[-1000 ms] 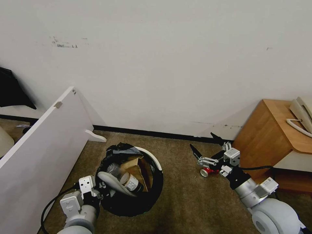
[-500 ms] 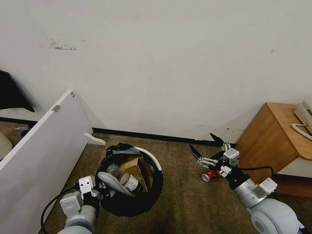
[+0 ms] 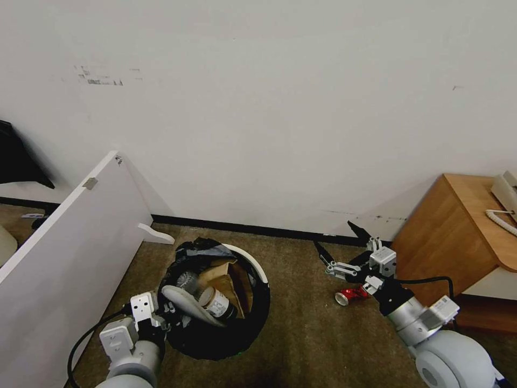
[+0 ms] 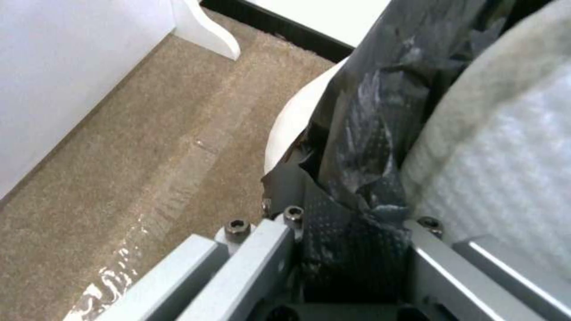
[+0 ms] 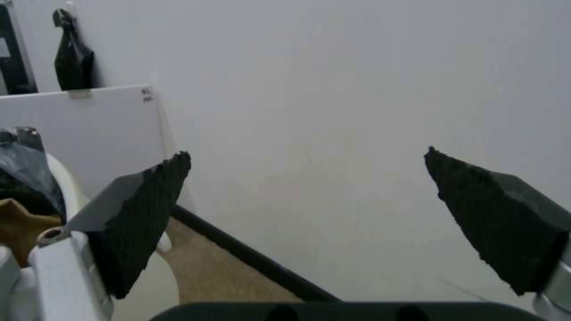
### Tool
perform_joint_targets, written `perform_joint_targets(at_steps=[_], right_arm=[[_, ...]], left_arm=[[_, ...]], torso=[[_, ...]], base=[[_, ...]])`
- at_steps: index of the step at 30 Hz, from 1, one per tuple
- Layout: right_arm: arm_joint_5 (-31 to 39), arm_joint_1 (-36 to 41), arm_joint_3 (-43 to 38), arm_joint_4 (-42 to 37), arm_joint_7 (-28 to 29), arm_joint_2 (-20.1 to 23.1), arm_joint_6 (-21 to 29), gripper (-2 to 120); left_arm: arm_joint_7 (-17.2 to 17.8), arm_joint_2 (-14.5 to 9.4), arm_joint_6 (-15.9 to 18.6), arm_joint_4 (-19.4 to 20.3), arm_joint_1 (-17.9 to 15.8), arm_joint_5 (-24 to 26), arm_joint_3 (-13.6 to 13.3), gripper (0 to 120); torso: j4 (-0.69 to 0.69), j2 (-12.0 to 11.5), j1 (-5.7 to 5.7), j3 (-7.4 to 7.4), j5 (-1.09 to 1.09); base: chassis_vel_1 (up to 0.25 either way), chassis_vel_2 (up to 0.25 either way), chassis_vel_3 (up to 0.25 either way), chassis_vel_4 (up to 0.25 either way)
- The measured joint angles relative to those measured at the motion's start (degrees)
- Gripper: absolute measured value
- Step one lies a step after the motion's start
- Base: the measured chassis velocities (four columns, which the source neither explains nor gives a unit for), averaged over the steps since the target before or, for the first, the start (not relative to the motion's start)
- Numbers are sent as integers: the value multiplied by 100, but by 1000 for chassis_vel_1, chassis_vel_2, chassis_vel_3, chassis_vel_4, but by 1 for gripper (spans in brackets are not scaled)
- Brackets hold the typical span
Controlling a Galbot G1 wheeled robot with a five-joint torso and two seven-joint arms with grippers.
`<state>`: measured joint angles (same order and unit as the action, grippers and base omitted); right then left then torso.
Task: Pick up the trash bin, then pick up the garbage from the floor and place it into the trash bin.
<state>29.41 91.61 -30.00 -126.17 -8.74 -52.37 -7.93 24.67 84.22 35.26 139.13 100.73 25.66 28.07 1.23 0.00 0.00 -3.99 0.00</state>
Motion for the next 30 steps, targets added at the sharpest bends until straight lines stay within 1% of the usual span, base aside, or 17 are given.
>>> perform_joint_targets(at_steps=[13, 30], right_arm=[[11, -19, -5, 12, -39, -20, 14, 100], [29, -47, 21, 40, -40, -9, 21, 100]], left_arm=[[-11, -25, -11, 4, 11, 8, 13, 0], [-16, -23, -22, -13, -5, 9, 2, 0]], torso=[[1, 0, 0, 0, 0], [0, 0, 0, 0, 0]], base=[[0, 0, 0, 0], [-63, 72, 65, -71]])
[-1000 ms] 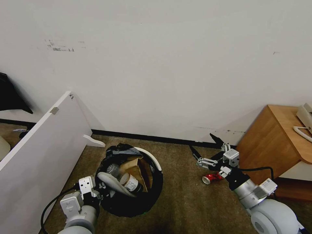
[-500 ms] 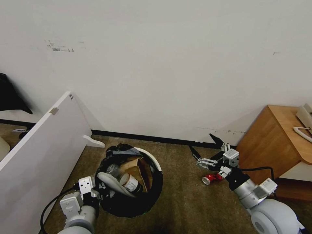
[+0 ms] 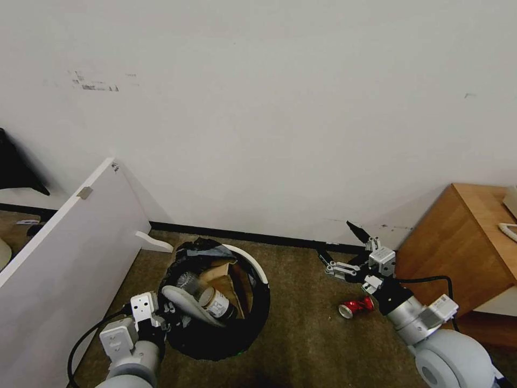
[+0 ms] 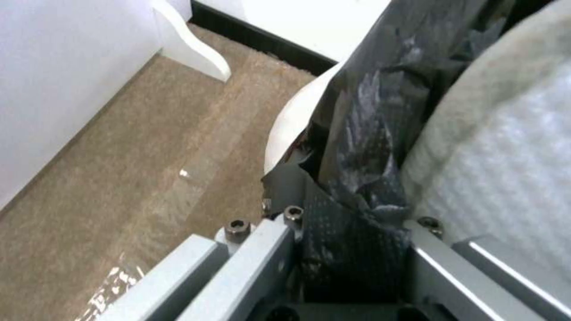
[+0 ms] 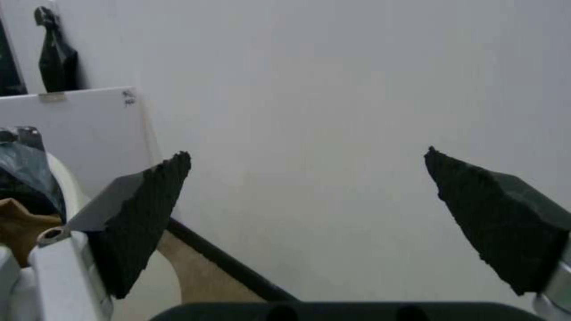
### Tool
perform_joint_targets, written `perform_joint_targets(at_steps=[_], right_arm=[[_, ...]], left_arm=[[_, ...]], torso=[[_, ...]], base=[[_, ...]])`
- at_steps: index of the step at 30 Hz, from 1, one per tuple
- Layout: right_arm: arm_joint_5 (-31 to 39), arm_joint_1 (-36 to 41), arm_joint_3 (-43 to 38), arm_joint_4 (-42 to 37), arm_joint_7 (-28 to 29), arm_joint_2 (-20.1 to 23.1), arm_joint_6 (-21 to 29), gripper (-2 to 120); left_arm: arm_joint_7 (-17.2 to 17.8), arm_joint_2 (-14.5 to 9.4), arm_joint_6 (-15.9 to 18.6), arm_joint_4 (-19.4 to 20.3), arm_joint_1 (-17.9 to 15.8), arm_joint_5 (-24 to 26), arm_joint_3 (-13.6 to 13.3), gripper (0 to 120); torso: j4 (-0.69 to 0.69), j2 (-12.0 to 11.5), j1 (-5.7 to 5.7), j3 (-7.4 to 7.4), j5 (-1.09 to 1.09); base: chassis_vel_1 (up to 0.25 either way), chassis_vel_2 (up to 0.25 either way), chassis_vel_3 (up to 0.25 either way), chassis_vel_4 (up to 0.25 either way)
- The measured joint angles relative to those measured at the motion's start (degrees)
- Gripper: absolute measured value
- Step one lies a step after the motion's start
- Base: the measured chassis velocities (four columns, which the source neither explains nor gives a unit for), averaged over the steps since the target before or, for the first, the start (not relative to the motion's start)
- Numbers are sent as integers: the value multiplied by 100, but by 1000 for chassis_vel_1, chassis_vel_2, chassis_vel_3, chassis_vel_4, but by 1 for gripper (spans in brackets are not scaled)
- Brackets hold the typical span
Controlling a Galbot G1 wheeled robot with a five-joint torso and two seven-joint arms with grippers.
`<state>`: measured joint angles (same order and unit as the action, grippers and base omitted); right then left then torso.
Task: Pick up the trash bin, then pick up the garbage from the floor and place it into the trash bin.
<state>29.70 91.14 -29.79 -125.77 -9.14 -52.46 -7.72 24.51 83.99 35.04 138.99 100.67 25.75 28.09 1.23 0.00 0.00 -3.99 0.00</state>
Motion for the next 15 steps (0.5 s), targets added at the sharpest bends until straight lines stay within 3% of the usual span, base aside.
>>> perform_joint_targets(at_steps=[15], right_arm=[[-2, 14, 30, 24, 15, 0, -59, 100]], left_arm=[[0, 16, -5, -11, -1, -5, -6, 0]], torso=[[0, 0, 0, 0, 0]], base=[[-64, 59, 62, -54]])
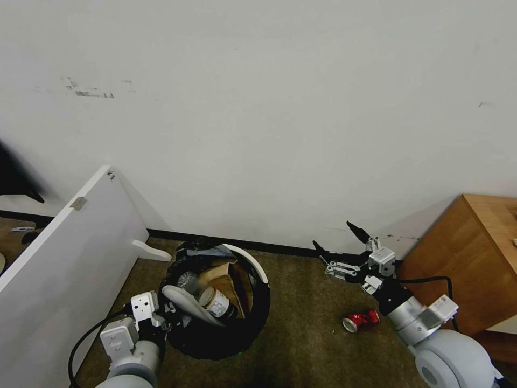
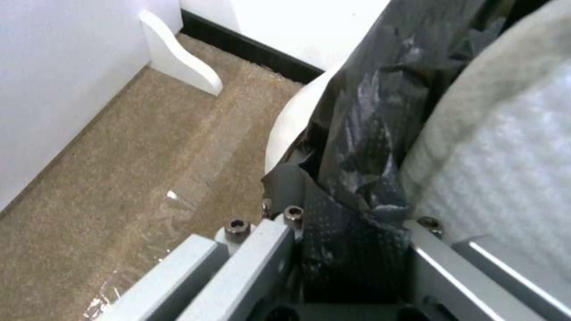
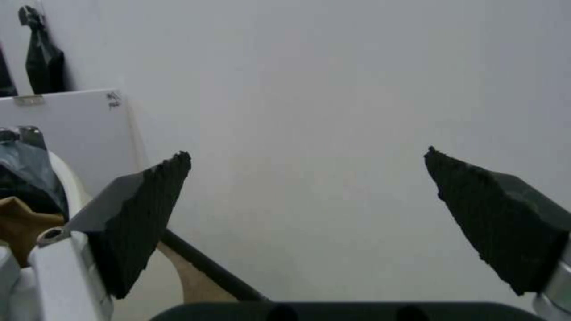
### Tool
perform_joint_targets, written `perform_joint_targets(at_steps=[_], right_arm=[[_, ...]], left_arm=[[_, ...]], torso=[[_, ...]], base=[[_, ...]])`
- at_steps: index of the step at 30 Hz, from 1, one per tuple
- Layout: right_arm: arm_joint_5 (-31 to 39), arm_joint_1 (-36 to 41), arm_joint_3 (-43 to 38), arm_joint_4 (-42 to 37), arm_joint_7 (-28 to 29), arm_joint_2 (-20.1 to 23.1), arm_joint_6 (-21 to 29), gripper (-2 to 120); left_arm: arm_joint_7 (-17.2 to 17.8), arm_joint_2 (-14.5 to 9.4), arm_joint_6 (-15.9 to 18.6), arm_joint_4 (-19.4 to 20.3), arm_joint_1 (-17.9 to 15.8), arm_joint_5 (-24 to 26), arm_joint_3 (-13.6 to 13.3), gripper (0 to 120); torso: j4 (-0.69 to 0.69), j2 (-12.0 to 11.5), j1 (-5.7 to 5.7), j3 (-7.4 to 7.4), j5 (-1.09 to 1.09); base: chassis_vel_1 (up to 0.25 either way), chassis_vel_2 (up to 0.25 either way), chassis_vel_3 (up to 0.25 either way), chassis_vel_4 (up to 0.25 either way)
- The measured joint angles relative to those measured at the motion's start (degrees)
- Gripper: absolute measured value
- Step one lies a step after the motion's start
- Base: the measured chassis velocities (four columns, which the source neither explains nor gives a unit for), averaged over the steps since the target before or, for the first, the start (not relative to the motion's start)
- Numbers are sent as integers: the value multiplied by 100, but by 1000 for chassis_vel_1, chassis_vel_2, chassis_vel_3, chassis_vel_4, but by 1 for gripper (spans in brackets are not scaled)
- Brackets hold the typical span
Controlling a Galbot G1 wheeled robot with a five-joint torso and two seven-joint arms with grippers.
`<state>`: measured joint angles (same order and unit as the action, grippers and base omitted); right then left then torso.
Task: Pick up the trash bin, then pick up the garbage from the floor and place it into the trash bin.
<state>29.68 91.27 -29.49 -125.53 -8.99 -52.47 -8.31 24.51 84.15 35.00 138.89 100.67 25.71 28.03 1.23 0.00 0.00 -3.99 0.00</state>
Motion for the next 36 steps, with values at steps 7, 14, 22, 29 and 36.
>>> perform_joint_targets(at_steps=[7, 14, 22, 29, 36], right_arm=[[-18, 21, -2, 66, -12, 0, -41, 100], [-45, 47, -19, 126, -11, 1, -45, 100], [-108, 20, -20, 532, 346, 19, 41, 100], [276, -251, 194, 851, 1138, -11, 497, 100], [714, -502, 443, 1174, 1835, -222, 884, 100]], left_arm=[[0, 2, -2, -9, -2, -1, -1, 0], [-6, -1, -2, -20, -11, -7, -19, 0], [-13, -85, 8, -35, -71, -11, -40, 0], [-27, -106, 15, -51, -133, -41, -113, 0], [-27, -196, 15, -55, -153, -7, -129, 0]], torso=[[0, 0, 0, 1, 0], [0, 0, 0, 1, 0], [0, 0, 0, 1, 0], [0, 0, 0, 0, 0], [0, 0, 0, 0, 0]], base=[[0, 0, 0, 0], [0, 0, 0, 0], [0, 0, 0, 0], [0, 0, 0, 0], [0, 0, 0, 0]])
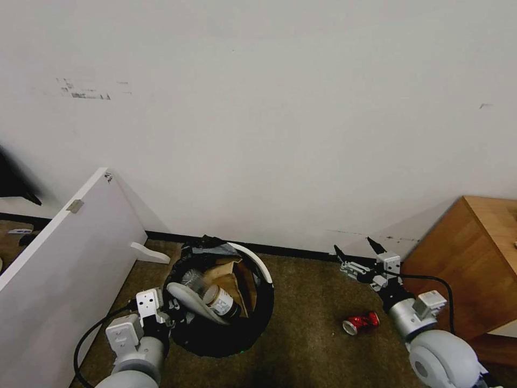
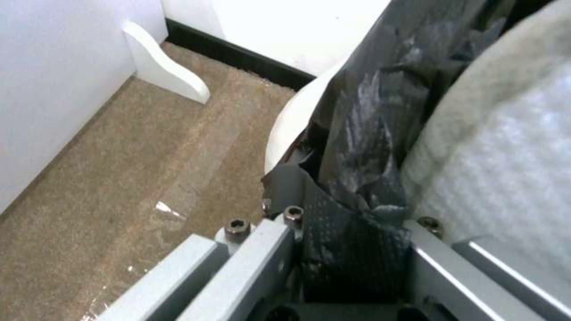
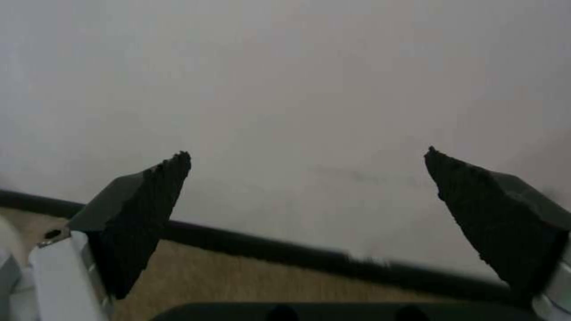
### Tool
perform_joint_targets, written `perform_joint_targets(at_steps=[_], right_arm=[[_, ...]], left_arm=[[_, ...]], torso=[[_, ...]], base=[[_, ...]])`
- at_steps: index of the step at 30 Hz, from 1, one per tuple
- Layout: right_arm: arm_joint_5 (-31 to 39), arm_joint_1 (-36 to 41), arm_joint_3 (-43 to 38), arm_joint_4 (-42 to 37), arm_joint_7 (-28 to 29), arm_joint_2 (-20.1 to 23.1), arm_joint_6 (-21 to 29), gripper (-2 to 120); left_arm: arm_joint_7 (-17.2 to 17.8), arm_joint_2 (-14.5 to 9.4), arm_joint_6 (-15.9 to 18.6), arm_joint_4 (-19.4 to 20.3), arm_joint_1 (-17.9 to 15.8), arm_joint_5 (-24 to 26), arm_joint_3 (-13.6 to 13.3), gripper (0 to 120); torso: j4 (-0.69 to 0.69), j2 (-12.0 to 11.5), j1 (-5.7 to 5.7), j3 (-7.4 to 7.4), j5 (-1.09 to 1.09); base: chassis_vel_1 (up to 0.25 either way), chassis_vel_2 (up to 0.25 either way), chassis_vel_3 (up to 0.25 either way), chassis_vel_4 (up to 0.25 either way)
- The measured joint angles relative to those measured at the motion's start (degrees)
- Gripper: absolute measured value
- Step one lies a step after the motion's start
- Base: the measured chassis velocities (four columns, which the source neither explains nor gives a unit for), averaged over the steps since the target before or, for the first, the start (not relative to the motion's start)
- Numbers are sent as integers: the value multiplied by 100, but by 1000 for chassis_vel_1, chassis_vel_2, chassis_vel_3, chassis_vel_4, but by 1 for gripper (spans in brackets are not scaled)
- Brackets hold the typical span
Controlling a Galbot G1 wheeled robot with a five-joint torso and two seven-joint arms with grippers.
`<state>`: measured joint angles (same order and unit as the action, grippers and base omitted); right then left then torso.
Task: Pick up the trash bin, then pick up the garbage from the floor and place it into the trash bin.
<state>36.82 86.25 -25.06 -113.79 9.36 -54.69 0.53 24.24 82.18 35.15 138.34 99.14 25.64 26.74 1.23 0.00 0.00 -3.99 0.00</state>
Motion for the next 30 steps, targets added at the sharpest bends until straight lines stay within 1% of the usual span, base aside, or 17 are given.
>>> perform_joint_targets(at_steps=[2, 3, 5, 7, 8, 9, 11, 13, 14, 15, 18, 19, 22, 24, 25, 27, 30], right_arm=[[147, -77, 89, 137, 230, -105, 127, 100], [147, -77, 89, 137, 230, -105, 127, 100], [317, -138, 178, 226, 522, -241, 285, 100], [370, -146, 195, 241, 605, -275, 333, 100], [539, -155, 222, 259, 823, -351, 466, 100], [539, -155, 222, 259, 823, -351, 466, 100], [830, -156, 243, 261, 1158, -466, 650, 100], [930, -154, 245, 261, 1246, -498, 697, 100], [1180, -148, 248, 256, 1499, -589, 828, 100], [1180, -148, 248, 256, 1499, -589, 828, 100], [1515, -122, 268, 255, 1871, -811, 1064, 100], [1515, -122, 268, 255, 1871, -811, 1064, 100], [1618, -141, 298, 335, 2014, -1029, 1116, 100], [1763, -206, 345, 435, 2216, -1296, 1136, 100], [1763, -206, 345, 435, 2216, -1296, 1136, 100], [1955, -274, 382, 507, 2437, -1510, 1165, 100], [2086, -321, 395, 569, 2585, -1661, 1179, 100]], left_arm=[[5, -65, 0, -10, -2, 29, -7, 0], [5, -65, 0, -10, -2, 29, -7, 0], [15, -142, 0, -20, -9, 63, -15, 0], [16, -160, 0, -23, -10, 68, -20, 0], [21, -200, 0, -27, -11, 80, -36, 0], [21, -200, 0, -27, -11, 80, -36, 0], [27, -240, 3, -33, -12, 93, -64, 0], [29, -253, 3, -35, -12, 97, -74, 0], [35, -283, 5, -41, -12, 101, -101, 0], [35, -283, 5, -41, -12, 101, -101, 0], [45, -344, 10, -50, -20, 106, -164, 0], [45, -344, 10, -50, -20, 106, -164, 0], [51, -374, 13, -51, -4, 105, -205, 0], [52, -399, 16, -51, 38, 98, -231, 0], [52, -399, 16, -51, 38, 98, -231, 0], [53, -412, 17, -50, 78, 87, -238, 0], [53, -422, 18, -45, 107, 78, -242, 0]], torso=[[0, 0, 0, 0, 0], [0, 0, 0, 0, 0], [0, 0, 0, 0, 0], [0, 0, 0, 0, 0], [0, 0, 0, 0, 1], [0, 0, 0, 0, 1], [0, 0, 0, 0, 0], [1, 0, 0, 0, 1], [1, 0, 0, 0, 1], [1, 0, 0, 0, 1], [1, 0, 0, 0, 1], [1, 0, 0, 0, 1], [1, 0, 0, 0, 1], [0, 0, 0, 0, 1], [0, 0, 0, 0, 1], [0, 0, 0, 0, 1], [0, 0, 0, 0, 1]], base=[[0, 0, 0, 0], [0, 0, 0, 0], [0, 0, 0, 0], [0, 0, 0, 0], [0, 0, 0, 0], [0, 0, 0, 0], [0, 0, 0, 0], [0, 0, 0, 0], [0, 0, 0, 0], [0, 0, 0, 0], [0, 0, 0, 0], [0, 0, 0, 0], [0, 0, 0, 0], [0, 0, 0, 0], [0, 0, 0, 0], [0, 0, 0, 0], [0, 0, 0, 0]])
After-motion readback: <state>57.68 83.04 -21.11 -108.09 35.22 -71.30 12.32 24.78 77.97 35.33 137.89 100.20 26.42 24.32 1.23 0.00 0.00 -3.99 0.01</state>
